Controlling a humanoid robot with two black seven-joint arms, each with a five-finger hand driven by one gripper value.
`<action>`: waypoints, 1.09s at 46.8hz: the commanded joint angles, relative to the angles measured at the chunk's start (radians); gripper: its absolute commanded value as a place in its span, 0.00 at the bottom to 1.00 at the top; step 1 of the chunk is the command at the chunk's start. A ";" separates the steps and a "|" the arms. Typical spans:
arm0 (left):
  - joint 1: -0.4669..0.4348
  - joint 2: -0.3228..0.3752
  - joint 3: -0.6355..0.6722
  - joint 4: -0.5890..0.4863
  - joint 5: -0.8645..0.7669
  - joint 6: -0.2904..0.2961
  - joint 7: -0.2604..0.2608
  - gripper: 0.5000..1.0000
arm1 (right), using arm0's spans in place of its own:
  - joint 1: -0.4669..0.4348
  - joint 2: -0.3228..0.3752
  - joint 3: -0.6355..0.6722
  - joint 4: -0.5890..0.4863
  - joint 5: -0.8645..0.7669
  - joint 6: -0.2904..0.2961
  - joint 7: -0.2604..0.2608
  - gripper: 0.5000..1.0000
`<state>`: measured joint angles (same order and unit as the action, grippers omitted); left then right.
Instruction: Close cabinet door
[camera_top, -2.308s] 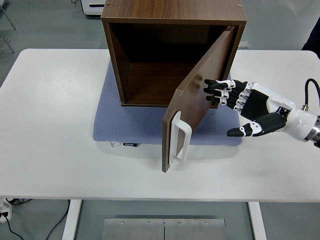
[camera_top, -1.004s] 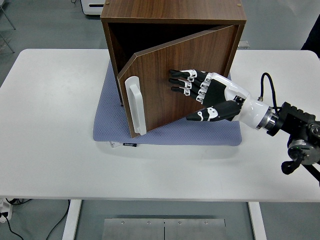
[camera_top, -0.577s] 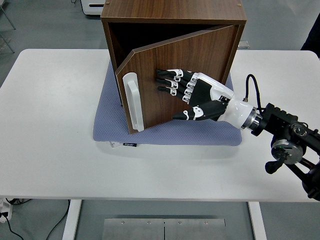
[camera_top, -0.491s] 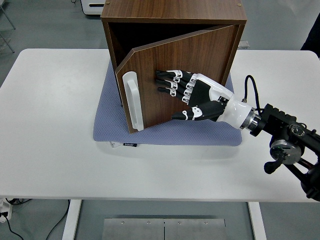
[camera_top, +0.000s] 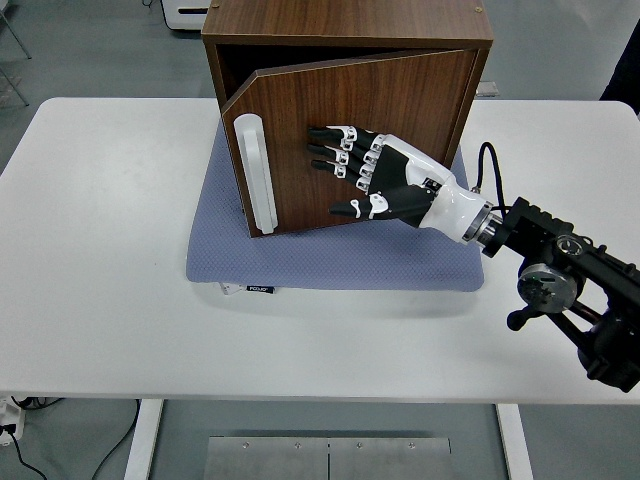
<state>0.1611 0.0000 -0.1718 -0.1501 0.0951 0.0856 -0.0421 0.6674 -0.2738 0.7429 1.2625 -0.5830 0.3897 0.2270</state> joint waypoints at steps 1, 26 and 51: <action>0.000 0.000 0.000 0.000 0.000 0.000 0.001 1.00 | 0.014 0.016 0.000 -0.028 0.000 0.000 -0.005 1.00; 0.000 0.000 0.000 0.000 0.000 0.000 0.001 1.00 | 0.077 0.105 -0.002 -0.178 0.003 -0.002 -0.008 1.00; 0.000 0.000 0.000 0.000 0.000 0.000 0.001 1.00 | 0.126 0.151 0.003 -0.296 0.006 -0.009 -0.015 1.00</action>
<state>0.1611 0.0000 -0.1718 -0.1503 0.0951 0.0855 -0.0419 0.7868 -0.1247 0.7453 0.9672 -0.5772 0.3812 0.2119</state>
